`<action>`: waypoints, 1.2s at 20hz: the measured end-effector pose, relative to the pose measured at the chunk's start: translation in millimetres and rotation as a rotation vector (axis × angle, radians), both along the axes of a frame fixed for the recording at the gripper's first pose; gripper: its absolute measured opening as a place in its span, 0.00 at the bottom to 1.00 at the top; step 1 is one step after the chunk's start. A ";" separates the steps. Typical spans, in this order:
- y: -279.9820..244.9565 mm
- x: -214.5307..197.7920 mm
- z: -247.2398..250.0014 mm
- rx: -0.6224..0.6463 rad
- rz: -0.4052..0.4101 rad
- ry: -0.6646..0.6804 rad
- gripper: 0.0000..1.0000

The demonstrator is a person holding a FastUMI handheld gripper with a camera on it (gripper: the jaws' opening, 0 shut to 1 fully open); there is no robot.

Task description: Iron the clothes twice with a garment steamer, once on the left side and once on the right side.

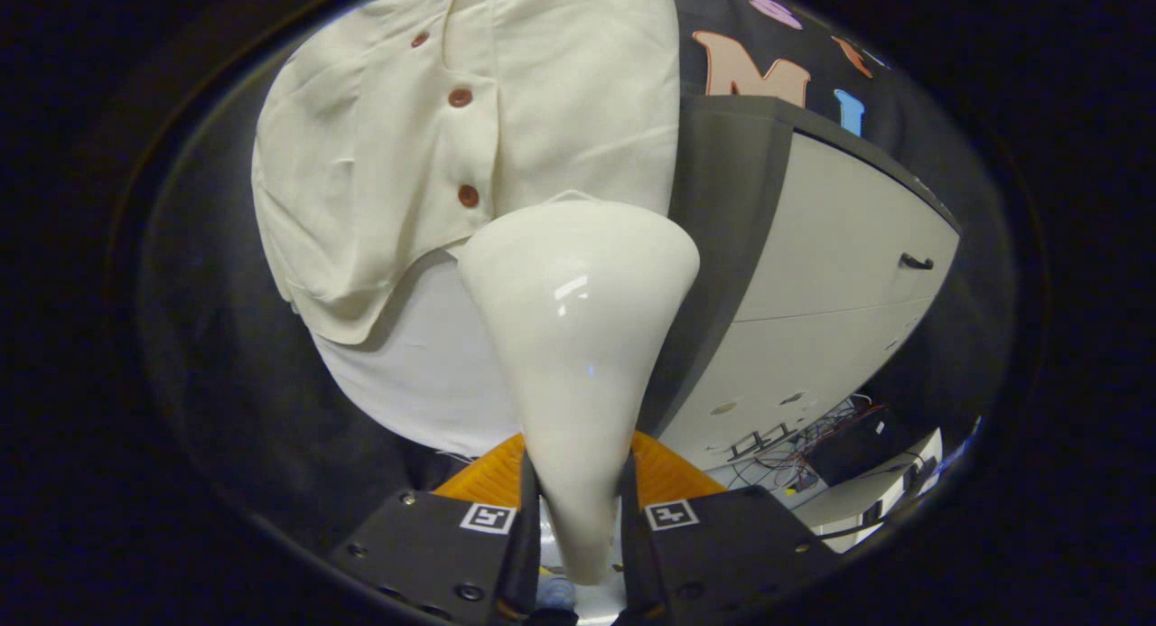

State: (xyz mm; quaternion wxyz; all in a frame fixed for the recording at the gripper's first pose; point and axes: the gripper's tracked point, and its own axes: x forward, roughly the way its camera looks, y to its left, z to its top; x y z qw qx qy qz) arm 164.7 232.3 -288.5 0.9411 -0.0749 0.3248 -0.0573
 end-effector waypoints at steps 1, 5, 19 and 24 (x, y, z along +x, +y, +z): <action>2.5 -6.9 4.1 0.004 0.004 -0.004 0.38; 7.6 -32.4 22.7 0.016 0.028 -0.030 0.38; -3.0 -98.3 131.0 0.055 0.029 -0.219 0.38; -5.4 -125.0 200.5 0.028 0.056 -0.372 0.37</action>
